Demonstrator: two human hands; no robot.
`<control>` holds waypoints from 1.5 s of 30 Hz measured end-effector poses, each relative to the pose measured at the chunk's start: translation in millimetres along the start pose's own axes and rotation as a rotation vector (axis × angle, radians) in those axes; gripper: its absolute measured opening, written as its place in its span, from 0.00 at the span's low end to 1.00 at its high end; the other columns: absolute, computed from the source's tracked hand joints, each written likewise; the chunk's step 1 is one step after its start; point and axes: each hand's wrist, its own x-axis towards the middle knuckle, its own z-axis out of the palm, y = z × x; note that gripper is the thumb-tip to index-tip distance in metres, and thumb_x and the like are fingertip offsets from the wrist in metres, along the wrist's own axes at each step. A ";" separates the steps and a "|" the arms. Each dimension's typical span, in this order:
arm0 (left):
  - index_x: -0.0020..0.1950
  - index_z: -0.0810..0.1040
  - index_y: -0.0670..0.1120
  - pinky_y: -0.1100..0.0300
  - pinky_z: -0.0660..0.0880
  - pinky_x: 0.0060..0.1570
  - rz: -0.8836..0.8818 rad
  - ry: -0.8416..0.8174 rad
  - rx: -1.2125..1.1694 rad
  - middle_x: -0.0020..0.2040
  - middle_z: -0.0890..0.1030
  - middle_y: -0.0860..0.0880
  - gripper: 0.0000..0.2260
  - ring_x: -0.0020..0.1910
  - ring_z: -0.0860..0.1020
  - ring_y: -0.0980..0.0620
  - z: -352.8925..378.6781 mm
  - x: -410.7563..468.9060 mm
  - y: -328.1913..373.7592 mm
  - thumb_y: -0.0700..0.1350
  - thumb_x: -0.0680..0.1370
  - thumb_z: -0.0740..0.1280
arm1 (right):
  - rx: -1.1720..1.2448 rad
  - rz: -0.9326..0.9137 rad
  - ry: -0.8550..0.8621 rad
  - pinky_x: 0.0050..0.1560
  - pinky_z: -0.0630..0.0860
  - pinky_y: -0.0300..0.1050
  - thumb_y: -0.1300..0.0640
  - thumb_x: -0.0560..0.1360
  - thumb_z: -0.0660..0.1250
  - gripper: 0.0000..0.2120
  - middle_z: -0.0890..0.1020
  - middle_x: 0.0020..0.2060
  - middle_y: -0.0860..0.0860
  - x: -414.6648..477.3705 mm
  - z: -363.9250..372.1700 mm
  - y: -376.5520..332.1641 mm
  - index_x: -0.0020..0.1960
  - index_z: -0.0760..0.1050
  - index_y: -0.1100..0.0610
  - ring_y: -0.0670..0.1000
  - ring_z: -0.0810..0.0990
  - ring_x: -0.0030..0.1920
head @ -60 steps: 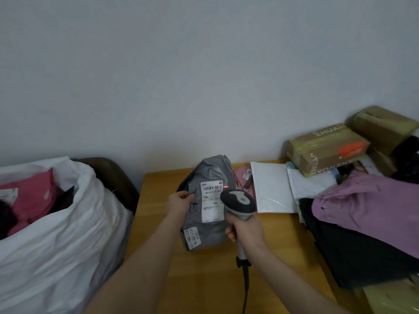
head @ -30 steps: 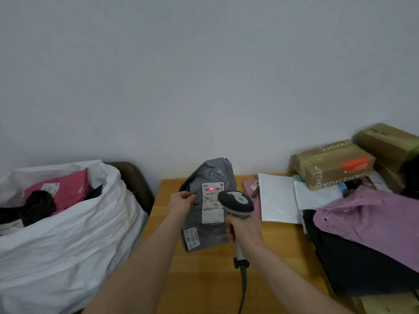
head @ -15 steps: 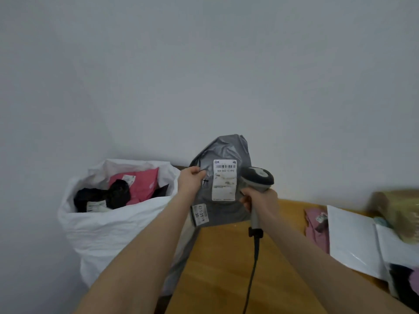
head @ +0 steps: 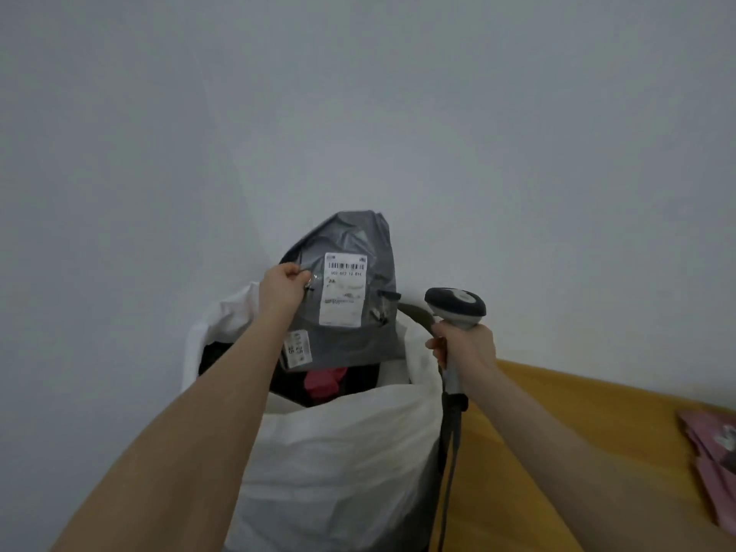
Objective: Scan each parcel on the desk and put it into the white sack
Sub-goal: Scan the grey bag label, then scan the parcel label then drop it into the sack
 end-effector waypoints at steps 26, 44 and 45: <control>0.70 0.68 0.46 0.51 0.75 0.58 0.482 -0.887 0.392 0.66 0.70 0.43 0.21 0.60 0.74 0.44 282.5 -178.6 96.7 0.46 0.78 0.64 | 0.098 0.185 0.662 0.33 0.73 0.46 0.64 0.75 0.67 0.07 0.82 0.30 0.57 -15.7 -218.2 58.5 0.38 0.77 0.63 0.52 0.75 0.28; 0.72 0.66 0.43 0.53 0.69 0.65 0.436 -1.173 0.313 0.69 0.70 0.43 0.27 0.67 0.71 0.46 523.0 -437.4 245.3 0.52 0.77 0.68 | 0.301 0.200 0.929 0.33 0.73 0.44 0.63 0.73 0.68 0.08 0.81 0.30 0.57 18.0 -578.3 62.3 0.35 0.76 0.63 0.52 0.76 0.29; 0.72 0.65 0.42 0.54 0.69 0.64 0.447 -1.176 0.294 0.70 0.70 0.43 0.28 0.67 0.70 0.45 535.4 -444.9 254.9 0.52 0.76 0.68 | 0.322 0.199 0.931 0.33 0.73 0.44 0.63 0.72 0.69 0.08 0.81 0.30 0.57 22.3 -590.7 62.8 0.35 0.76 0.63 0.52 0.76 0.29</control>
